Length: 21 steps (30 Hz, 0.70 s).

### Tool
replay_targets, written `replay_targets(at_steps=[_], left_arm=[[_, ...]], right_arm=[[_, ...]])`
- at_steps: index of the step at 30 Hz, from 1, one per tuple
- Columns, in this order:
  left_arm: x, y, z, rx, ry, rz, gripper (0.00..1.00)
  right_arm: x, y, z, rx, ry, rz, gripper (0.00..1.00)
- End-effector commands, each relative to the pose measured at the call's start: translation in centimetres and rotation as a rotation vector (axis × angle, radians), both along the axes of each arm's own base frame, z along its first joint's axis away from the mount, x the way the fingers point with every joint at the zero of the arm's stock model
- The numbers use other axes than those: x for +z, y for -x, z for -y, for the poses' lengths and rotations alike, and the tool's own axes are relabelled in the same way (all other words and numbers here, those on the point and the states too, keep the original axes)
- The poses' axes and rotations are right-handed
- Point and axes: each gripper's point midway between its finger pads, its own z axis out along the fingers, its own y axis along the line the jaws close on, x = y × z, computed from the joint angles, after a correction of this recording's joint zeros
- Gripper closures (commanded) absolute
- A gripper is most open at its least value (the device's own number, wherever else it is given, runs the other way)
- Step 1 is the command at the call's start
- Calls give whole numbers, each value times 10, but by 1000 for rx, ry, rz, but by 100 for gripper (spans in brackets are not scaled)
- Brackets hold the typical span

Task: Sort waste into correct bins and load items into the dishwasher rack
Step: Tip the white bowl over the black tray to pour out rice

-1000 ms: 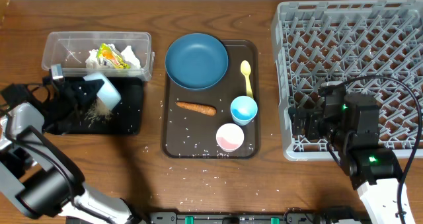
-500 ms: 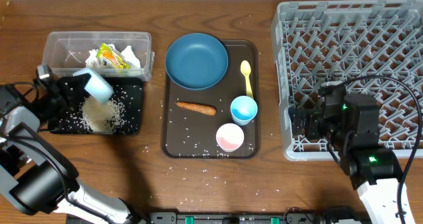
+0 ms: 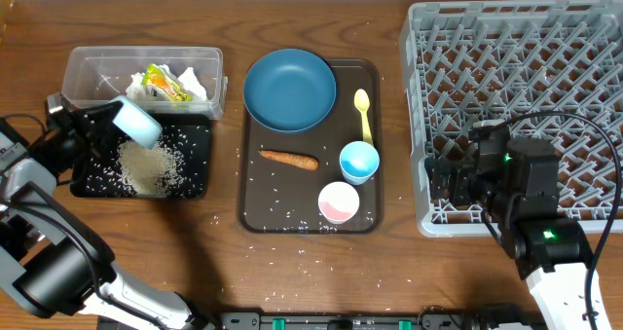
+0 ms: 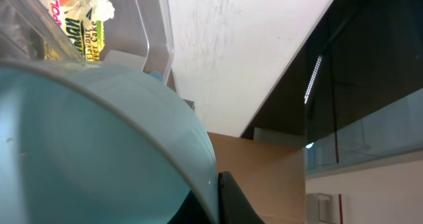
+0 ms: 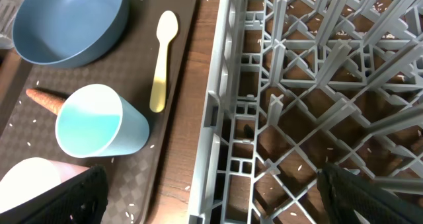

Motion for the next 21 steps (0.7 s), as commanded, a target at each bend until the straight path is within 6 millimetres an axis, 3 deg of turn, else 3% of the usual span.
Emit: replay_targets(at_steps=[1, 6, 9, 11, 17, 21], left_arm=[[13, 0, 0, -10, 29, 3, 94], [15, -1, 2, -18, 9, 22, 94], [8, -8, -8, 30, -61, 11, 93], [9, -8, -8, 35, -18, -24, 94], [40, -10, 32, -94, -67, 105, 94], [93, -9, 73, -179, -211, 275, 94]], right_arm=[[8, -3, -3, 18, 5, 23, 1], [8, -3, -3, 18, 5, 23, 1], [9, -3, -3, 18, 4, 25, 1], [9, -3, -3, 18, 5, 27, 1], [10, -4, -3, 18, 4, 31, 1], [9, -4, -3, 18, 5, 30, 1]])
